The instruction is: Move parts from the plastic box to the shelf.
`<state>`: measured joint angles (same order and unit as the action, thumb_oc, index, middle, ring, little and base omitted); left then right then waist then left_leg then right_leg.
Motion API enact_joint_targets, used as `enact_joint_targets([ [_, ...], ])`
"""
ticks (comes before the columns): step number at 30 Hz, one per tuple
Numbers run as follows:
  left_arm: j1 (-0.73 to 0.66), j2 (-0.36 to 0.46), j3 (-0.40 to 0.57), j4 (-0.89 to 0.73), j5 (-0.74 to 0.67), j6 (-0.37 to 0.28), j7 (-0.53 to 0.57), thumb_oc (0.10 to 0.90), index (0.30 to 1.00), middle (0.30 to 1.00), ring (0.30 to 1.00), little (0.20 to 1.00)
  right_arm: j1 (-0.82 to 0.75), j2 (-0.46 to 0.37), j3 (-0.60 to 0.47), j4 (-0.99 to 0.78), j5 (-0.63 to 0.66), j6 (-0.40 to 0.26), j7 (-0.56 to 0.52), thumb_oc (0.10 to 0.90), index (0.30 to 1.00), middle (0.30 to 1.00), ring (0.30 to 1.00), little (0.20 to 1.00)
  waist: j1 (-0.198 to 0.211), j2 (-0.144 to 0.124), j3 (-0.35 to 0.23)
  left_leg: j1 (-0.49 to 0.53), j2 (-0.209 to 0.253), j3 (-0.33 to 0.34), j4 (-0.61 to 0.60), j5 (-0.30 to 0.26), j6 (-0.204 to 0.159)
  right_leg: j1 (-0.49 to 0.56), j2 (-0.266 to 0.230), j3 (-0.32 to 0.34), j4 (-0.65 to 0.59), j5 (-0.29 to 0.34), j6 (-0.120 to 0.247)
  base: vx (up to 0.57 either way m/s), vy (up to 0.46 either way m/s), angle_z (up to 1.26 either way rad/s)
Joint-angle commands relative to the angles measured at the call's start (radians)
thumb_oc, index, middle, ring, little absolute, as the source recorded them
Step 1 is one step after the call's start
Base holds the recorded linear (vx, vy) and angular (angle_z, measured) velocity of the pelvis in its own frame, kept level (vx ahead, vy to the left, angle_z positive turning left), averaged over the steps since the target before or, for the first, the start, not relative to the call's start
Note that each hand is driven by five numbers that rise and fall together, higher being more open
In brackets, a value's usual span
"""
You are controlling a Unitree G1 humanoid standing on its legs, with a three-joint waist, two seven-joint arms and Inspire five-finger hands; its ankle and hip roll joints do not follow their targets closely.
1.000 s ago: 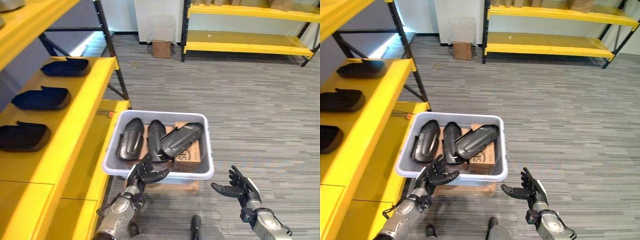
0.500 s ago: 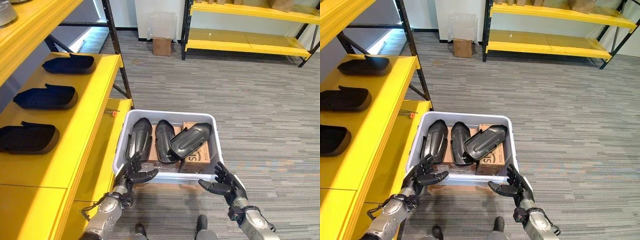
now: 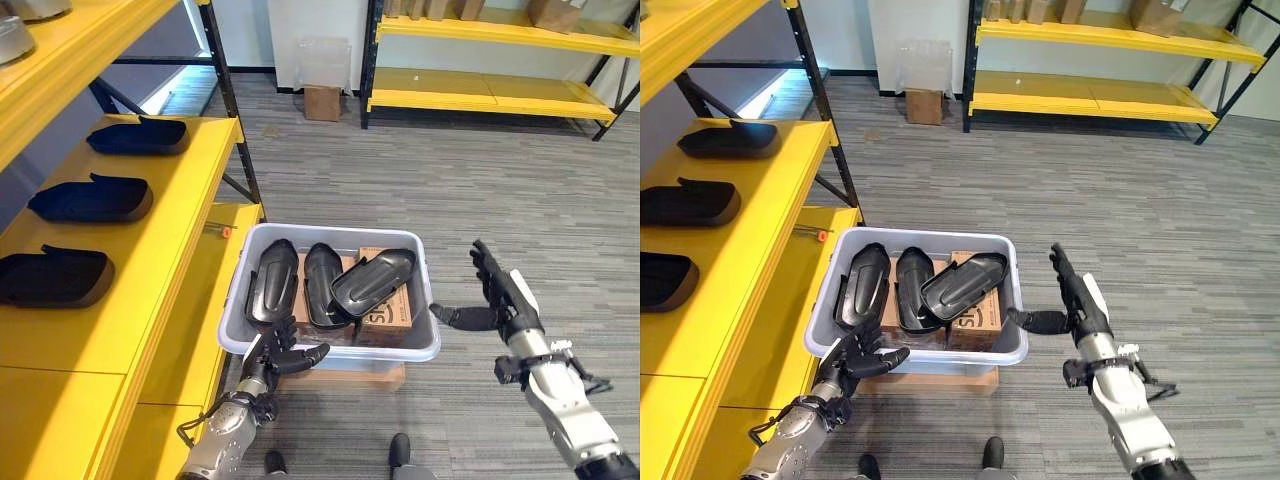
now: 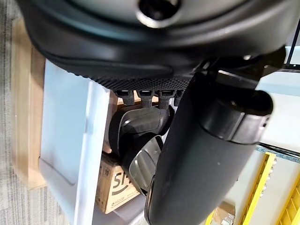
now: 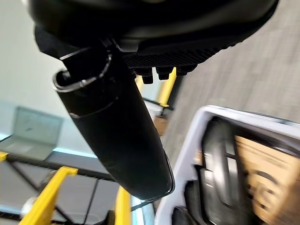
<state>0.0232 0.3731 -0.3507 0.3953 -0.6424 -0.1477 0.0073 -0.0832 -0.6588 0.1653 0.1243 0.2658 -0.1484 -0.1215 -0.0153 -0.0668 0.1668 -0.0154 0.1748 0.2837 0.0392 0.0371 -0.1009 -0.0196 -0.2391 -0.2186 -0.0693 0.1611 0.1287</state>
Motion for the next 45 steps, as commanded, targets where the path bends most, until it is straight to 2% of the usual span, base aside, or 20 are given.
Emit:
enact_joint_targets([
  [1, -0.089, 0.022, -0.032, -0.090, 0.022, -0.049, -0.050, 0.900, 1.000, 1.000, 1.000, 1.000, -0.216, -0.089, 0.017, 0.026, -0.058, -0.064, -0.041, 0.900, 1.000, 1.000, 1.000, 1.000, 0.041, 0.002, -0.027, -0.006, 0.054, -0.038, 0.055, -0.032, -0.022, 0.040, -0.081, -0.039, 0.143, -0.150, 0.049, -0.01, -0.002, 0.17],
  [3, -0.087, 0.031, -0.052, -0.106, 0.018, -0.042, -0.058, 0.900, 1.000, 1.000, 1.000, 1.000, -0.306, -0.114, 0.078, 0.059, -0.081, -0.045, -0.038, 0.900, 1.000, 1.000, 1.000, 1.000, 0.052, 0.002, -0.024, -0.008, 0.053, -0.040, 0.049, -0.030, -0.023, 0.041, -0.081, -0.042, 0.138, -0.148, 0.049, -0.02, -0.001, 0.11],
  [4, -0.090, 0.034, -0.067, -0.106, 0.012, -0.040, -0.060, 0.900, 1.000, 1.000, 1.000, 1.000, -0.387, -0.112, 0.134, 0.127, -0.097, -0.032, -0.042, 0.900, 1.000, 1.000, 1.000, 1.000, 0.060, 0.004, -0.020, -0.010, 0.052, -0.044, 0.046, -0.029, -0.022, 0.039, -0.082, -0.045, 0.134, -0.145, 0.048, -0.03, 0.005, 0.00],
  [8, -0.085, 0.033, -0.079, -0.110, 0.005, -0.034, -0.065, 0.900, 1.000, 1.000, 1.000, 1.000, -0.515, -0.086, 0.221, 0.220, -0.118, -0.009, -0.046, 0.900, 1.000, 1.000, 1.000, 1.000, 0.066, 0.006, -0.015, -0.011, 0.049, -0.044, 0.042, -0.029, -0.020, 0.040, -0.083, -0.047, 0.130, -0.142, 0.047, -0.02, 0.008, 0.04],
  [11, -0.084, 0.040, -0.082, -0.110, -0.003, -0.031, -0.063, 0.900, 1.000, 1.000, 1.000, 1.000, -0.618, -0.029, 0.288, 0.303, -0.112, 0.009, -0.058, 0.900, 1.000, 1.000, 1.000, 1.000, 0.079, 0.005, -0.006, -0.019, 0.048, -0.046, 0.048, -0.031, -0.019, 0.036, -0.085, -0.046, 0.131, -0.141, 0.044, -0.05, 0.003, 0.02],
  [12, -0.083, 0.046, -0.087, -0.112, -0.008, -0.031, -0.060, 0.900, 1.000, 1.000, 1.000, 1.000, -0.680, 0.016, 0.325, 0.372, -0.098, 0.021, -0.061, 0.900, 1.000, 1.000, 1.000, 1.000, 0.089, 0.003, 0.001, -0.027, 0.049, -0.048, 0.055, -0.031, -0.019, 0.031, -0.085, -0.046, 0.131, -0.138, 0.042, -0.07, 0.002, 0.03],
  [18, -0.102, 0.060, -0.106, -0.123, -0.034, -0.023, -0.052, 0.900, 1.000, 1.000, 1.000, 1.000, -0.890, 0.141, 0.437, 0.645, -0.083, 0.065, -0.074, 0.900, 1.000, 1.000, 1.000, 1.000, 0.111, -0.002, 0.033, -0.061, 0.049, -0.059, 0.074, -0.032, -0.015, 0.006, -0.084, -0.040, 0.133, -0.127, 0.039, -0.07, 0.007, 0.00],
  [20, -0.108, 0.063, -0.108, -0.122, -0.037, -0.022, -0.052, 0.900, 1.000, 1.000, 1.000, 1.000, -0.915, 0.169, 0.445, 0.688, -0.078, 0.068, -0.077, 0.900, 1.000, 1.000, 1.000, 1.000, 0.114, -0.002, 0.039, -0.069, 0.048, -0.062, 0.078, -0.032, -0.014, 0.001, -0.085, -0.039, 0.135, -0.125, 0.039, -0.05, 0.008, 0.09],
  [22, -0.121, 0.069, -0.115, -0.119, -0.040, -0.021, -0.046, 0.900, 1.000, 1.000, 1.000, 1.000, -0.967, 0.238, 0.457, 0.750, -0.050, 0.074, -0.091, 0.900, 1.000, 1.000, 1.000, 1.000, 0.123, -0.005, 0.053, -0.089, 0.046, -0.071, 0.086, -0.031, -0.011, -0.014, -0.087, -0.040, 0.138, -0.120, 0.038, -0.05, 0.012, 0.10],
  [23, -0.121, 0.069, -0.115, -0.119, -0.040, -0.021, -0.046, 0.900, 1.000, 1.000, 1.000, 1.000, -0.967, 0.238, 0.457, 0.750, -0.050, 0.074, -0.091, 0.900, 1.000, 1.000, 1.000, 1.000, 0.123, -0.005, 0.053, -0.090, 0.046, -0.071, 0.087, -0.031, -0.011, -0.014, -0.087, -0.040, 0.138, -0.120, 0.038, -0.04, 0.010, 0.02],
  [26, -0.141, 0.076, -0.127, -0.114, -0.047, -0.022, -0.031, 0.900, 1.000, 1.000, 1.000, 1.000, -1.005, 0.324, 0.457, 0.784, 0.008, 0.069, -0.116, 0.900, 1.000, 1.000, 1.000, 1.000, 0.133, -0.004, 0.071, -0.114, 0.041, -0.078, 0.097, -0.033, -0.008, -0.030, -0.092, -0.040, 0.144, -0.114, 0.037, -0.04, 0.021, 0.02],
  [31, -0.167, 0.087, -0.139, -0.114, -0.058, -0.025, -0.009, 0.900, 1.000, 1.000, 1.000, 1.000, -1.042, 0.394, 0.456, 0.797, 0.070, 0.066, -0.146, 0.900, 1.000, 1.000, 1.000, 1.000, 0.147, -0.005, 0.090, -0.144, 0.035, -0.088, 0.119, -0.038, -0.003, -0.046, -0.097, -0.040, 0.151, -0.110, 0.036, -0.01, 0.008, 0.03],
  [45, -0.199, 0.114, -0.146, -0.126, -0.064, -0.033, 0.031, 0.900, 1.000, 1.000, 1.000, 1.000, -1.074, 0.455, 0.412, 0.791, 0.141, 0.058, -0.212, 0.900, 1.000, 1.000, 1.000, 1.000, 0.177, 0.002, 0.118, -0.201, 0.018, -0.117, 0.158, -0.056, 0.008, -0.063, -0.111, -0.054, 0.152, -0.097, 0.038, -0.01, 0.019, 0.07],
])
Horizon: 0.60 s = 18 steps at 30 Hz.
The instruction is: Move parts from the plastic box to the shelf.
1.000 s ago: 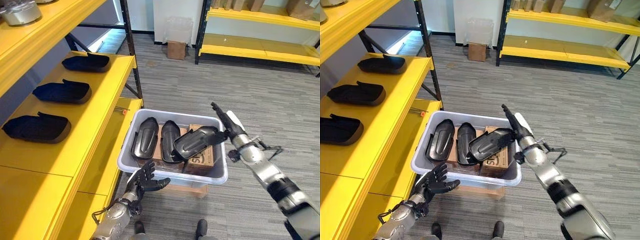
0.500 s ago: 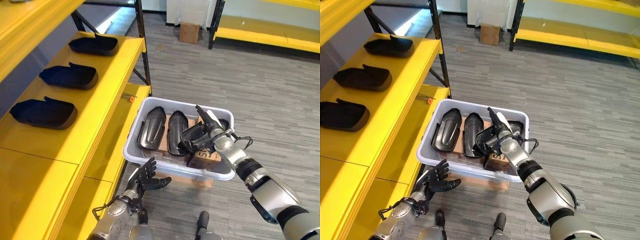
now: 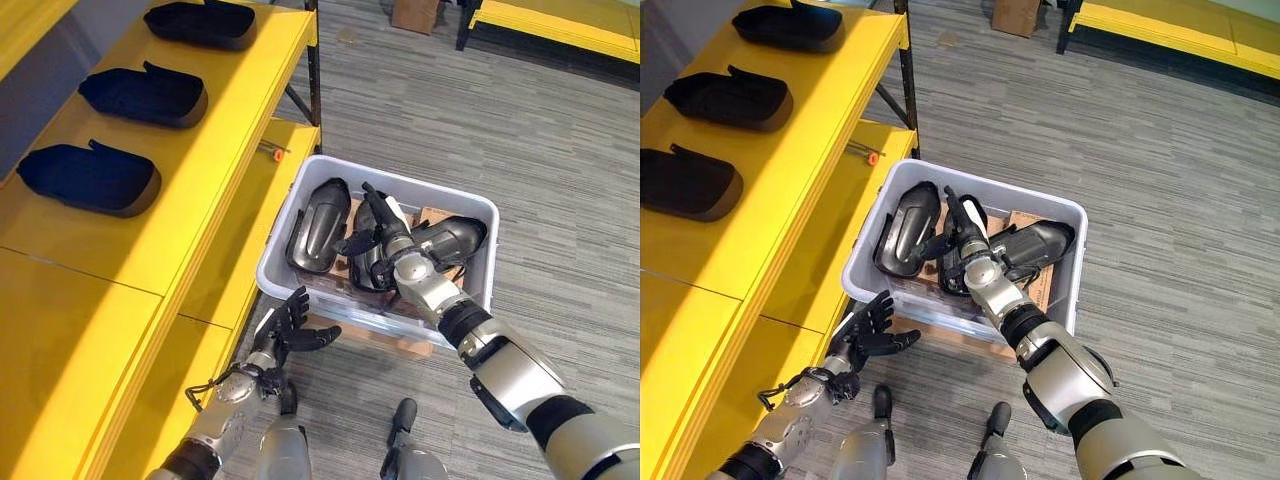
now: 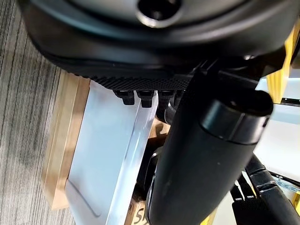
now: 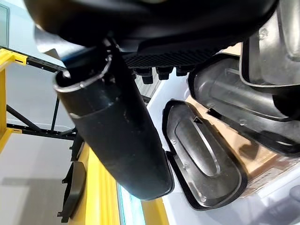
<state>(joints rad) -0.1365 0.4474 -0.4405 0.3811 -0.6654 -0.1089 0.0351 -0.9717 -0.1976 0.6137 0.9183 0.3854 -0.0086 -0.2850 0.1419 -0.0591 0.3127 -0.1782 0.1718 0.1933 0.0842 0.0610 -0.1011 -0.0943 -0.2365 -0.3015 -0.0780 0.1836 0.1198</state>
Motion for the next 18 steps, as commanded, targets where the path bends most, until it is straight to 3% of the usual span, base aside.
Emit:
enact_joint_targets([
  [1, -0.040, 0.040, -0.058, -0.112, -0.039, -0.072, 0.005, 0.900, 1.000, 1.000, 1.000, 1.000, -0.184, -0.005, -0.039, 0.006, 0.020, -0.081, -0.050, 0.900, 1.000, 1.000, 1.000, 1.000, 0.022, -0.004, -0.027, -0.040, 0.019, -0.028, 0.114, -0.082, 0.009, 0.012, -0.115, 0.027, 0.161, -0.119, 0.048, 0.00, 0.025, 0.10],
  [7, -0.048, 0.043, -0.058, -0.106, -0.034, -0.078, 0.015, 0.900, 1.000, 1.000, 1.000, 1.000, -0.194, -0.023, -0.043, 0.025, -0.039, -0.065, -0.081, 0.900, 1.000, 1.000, 1.000, 1.000, 0.025, 0.002, -0.012, -0.061, 0.013, -0.033, 0.134, -0.090, 0.015, 0.003, -0.122, 0.021, 0.167, -0.117, 0.049, -0.01, 0.027, 0.04],
  [18, -0.072, 0.028, -0.062, -0.099, -0.017, -0.094, 0.052, 0.900, 1.000, 1.000, 1.000, 1.000, -0.213, -0.051, -0.037, -0.036, -0.310, -0.009, -0.190, 0.900, 1.000, 1.000, 1.000, 1.000, 0.006, 0.010, 0.017, -0.083, 0.011, -0.023, 0.162, -0.102, 0.022, -0.031, -0.132, 0.040, 0.182, -0.109, 0.049, -0.02, 0.024, -0.01],
])
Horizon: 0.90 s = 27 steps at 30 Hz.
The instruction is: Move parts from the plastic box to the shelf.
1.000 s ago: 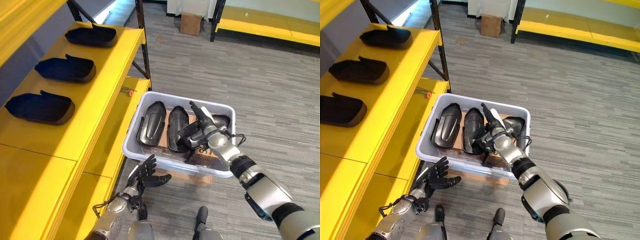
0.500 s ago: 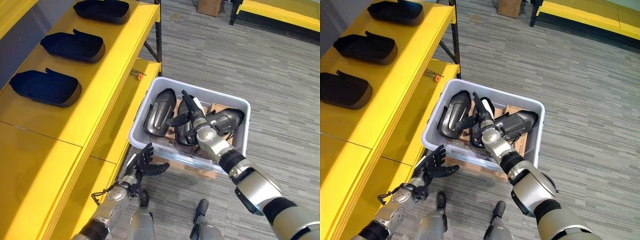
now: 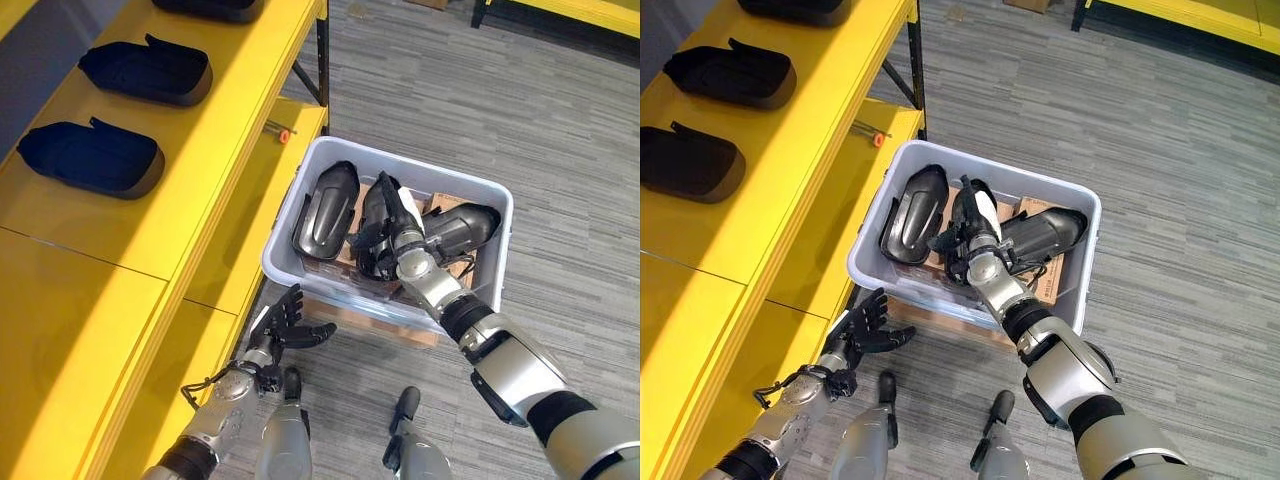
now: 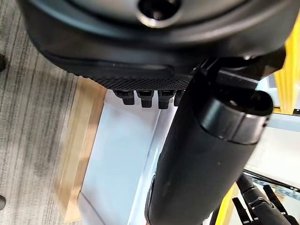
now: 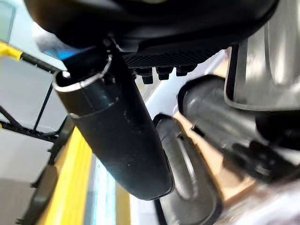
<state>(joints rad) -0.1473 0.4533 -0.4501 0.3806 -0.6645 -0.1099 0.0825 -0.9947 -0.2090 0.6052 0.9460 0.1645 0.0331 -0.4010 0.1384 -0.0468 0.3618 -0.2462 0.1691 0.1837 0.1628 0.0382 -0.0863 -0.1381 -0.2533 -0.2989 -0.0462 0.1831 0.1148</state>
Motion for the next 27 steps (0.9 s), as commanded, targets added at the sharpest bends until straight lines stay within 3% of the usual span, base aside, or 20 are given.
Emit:
enact_joint_targets([
  [1, -0.061, 0.021, -0.052, -0.101, -0.016, -0.094, 0.008, 0.900, 1.000, 1.000, 1.000, 1.000, -0.188, -0.045, -0.036, -0.076, -0.116, -0.045, -0.089, 0.900, 1.000, 1.000, 1.000, 1.000, 0.007, -0.001, -0.030, -0.017, 0.014, -0.013, 0.085, -0.080, 0.009, 0.009, -0.115, 0.041, 0.152, -0.109, 0.054, -0.02, 0.024, -0.11],
  [9, -0.079, 0.002, -0.048, -0.094, 0.004, -0.111, 0.035, 0.900, 1.000, 1.000, 1.000, 1.000, -0.130, -0.092, -0.123, -0.195, -0.274, 0.002, -0.218, 0.900, 1.000, 1.000, 1.000, 1.000, -0.009, 0.015, -0.013, -0.034, 0.013, -0.009, 0.104, -0.087, 0.012, -0.013, -0.122, 0.047, 0.165, -0.108, 0.056, -0.01, 0.006, -0.02],
  [18, -0.088, -0.006, -0.053, -0.090, 0.013, -0.123, 0.052, 0.900, 1.000, 1.000, 1.000, 1.000, -0.083, -0.107, -0.180, -0.243, -0.304, 0.013, -0.283, 0.900, 1.000, 1.000, 1.000, 1.000, -0.012, 0.027, -0.001, -0.050, 0.014, -0.010, 0.121, -0.092, 0.014, -0.025, -0.130, 0.045, 0.177, -0.110, 0.057, 0.00, 0.000, 0.00],
  [27, -0.083, -0.012, -0.061, -0.084, 0.014, -0.129, 0.066, 0.900, 1.000, 1.000, 1.000, 1.000, -0.033, -0.075, -0.200, -0.250, -0.240, -0.020, -0.306, 0.900, 1.000, 1.000, 1.000, 1.000, -0.013, 0.038, 0.011, -0.055, 0.016, -0.009, 0.140, -0.105, 0.016, -0.033, -0.135, 0.052, 0.190, -0.113, 0.057, 0.00, 0.000, 0.00],
])
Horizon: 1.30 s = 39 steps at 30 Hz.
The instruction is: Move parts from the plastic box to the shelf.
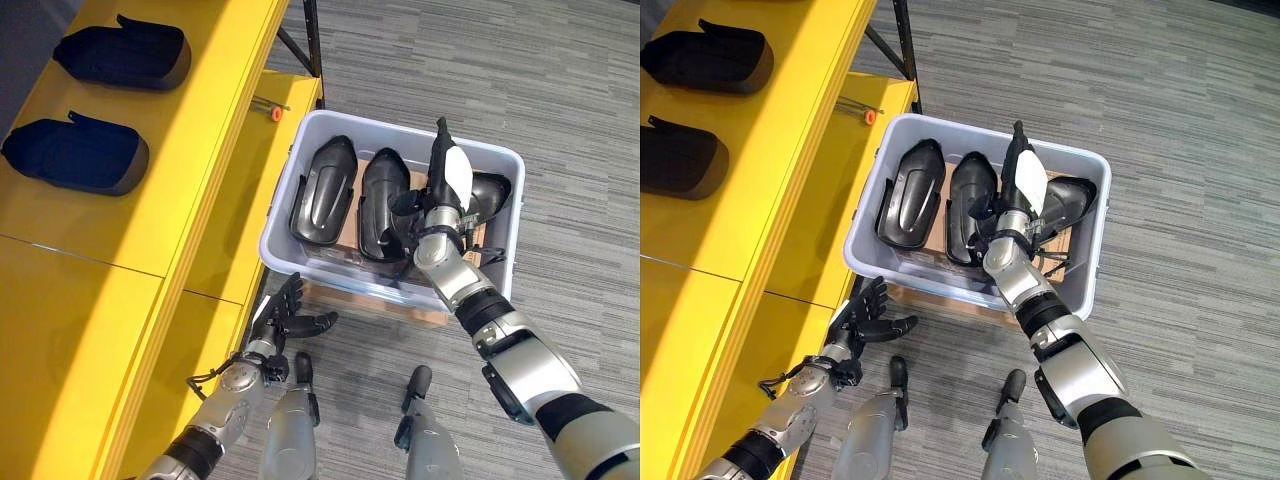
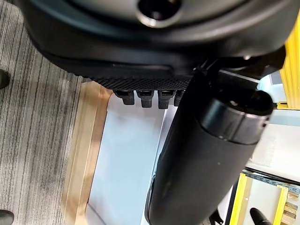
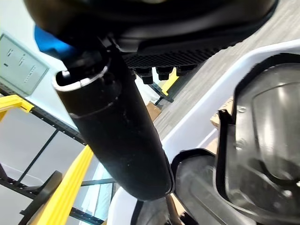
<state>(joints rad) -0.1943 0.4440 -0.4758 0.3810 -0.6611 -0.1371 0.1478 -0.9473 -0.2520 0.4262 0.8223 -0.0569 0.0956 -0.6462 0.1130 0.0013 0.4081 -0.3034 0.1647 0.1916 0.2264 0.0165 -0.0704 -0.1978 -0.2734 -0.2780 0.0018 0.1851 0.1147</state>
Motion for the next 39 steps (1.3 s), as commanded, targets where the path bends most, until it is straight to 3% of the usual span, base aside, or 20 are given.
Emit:
enact_joint_targets([
  [1, -0.035, -0.001, -0.035, -0.084, 0.011, -0.102, 0.002, 0.900, 1.000, 1.000, 1.000, 1.000, -0.078, -0.028, -0.019, -0.123, -0.013, -0.084, -0.059, 0.900, 1.000, 1.000, 1.000, 1.000, 0.013, -0.010, -0.035, 0.001, 0.020, -0.017, 0.076, -0.083, 0.001, 0.026, -0.116, 0.031, 0.141, -0.114, 0.058, 0.00, 0.000, 0.00],
  [16, -0.033, 0.015, -0.043, -0.093, 0.010, -0.109, 0.024, 0.900, 1.000, 1.000, 1.000, 1.000, -0.054, 0.003, -0.026, -0.069, 0.099, -0.121, -0.080, 0.900, 1.000, 1.000, 1.000, 1.000, 0.015, 0.010, -0.010, -0.032, 0.007, -0.025, 0.085, -0.075, 0.001, 0.005, -0.128, 0.027, 0.147, -0.106, 0.058, 0.00, 0.000, 0.00],
  [30, -0.048, 0.022, -0.036, -0.107, -0.009, -0.140, 0.046, 0.900, 1.000, 1.000, 1.000, 1.000, -0.157, -0.111, -0.076, 0.019, 0.075, -0.092, -0.161, 0.900, 1.000, 1.000, 1.000, 1.000, 0.022, 0.054, 0.027, -0.116, -0.012, -0.024, 0.086, -0.058, 0.005, -0.095, -0.141, 0.039, 0.179, -0.098, 0.057, 0.00, 0.000, 0.00],
  [39, -0.053, 0.006, -0.027, -0.084, 0.002, -0.141, 0.051, 0.900, 1.000, 1.000, 1.000, 1.000, -0.132, -0.125, -0.066, -0.007, 0.061, -0.096, -0.145, 0.900, 1.000, 1.000, 1.000, 1.000, 0.012, 0.056, 0.037, -0.135, -0.012, -0.011, 0.087, -0.059, 0.007, -0.126, -0.142, 0.052, 0.185, -0.094, 0.054, -0.01, 0.001, 0.00],
])
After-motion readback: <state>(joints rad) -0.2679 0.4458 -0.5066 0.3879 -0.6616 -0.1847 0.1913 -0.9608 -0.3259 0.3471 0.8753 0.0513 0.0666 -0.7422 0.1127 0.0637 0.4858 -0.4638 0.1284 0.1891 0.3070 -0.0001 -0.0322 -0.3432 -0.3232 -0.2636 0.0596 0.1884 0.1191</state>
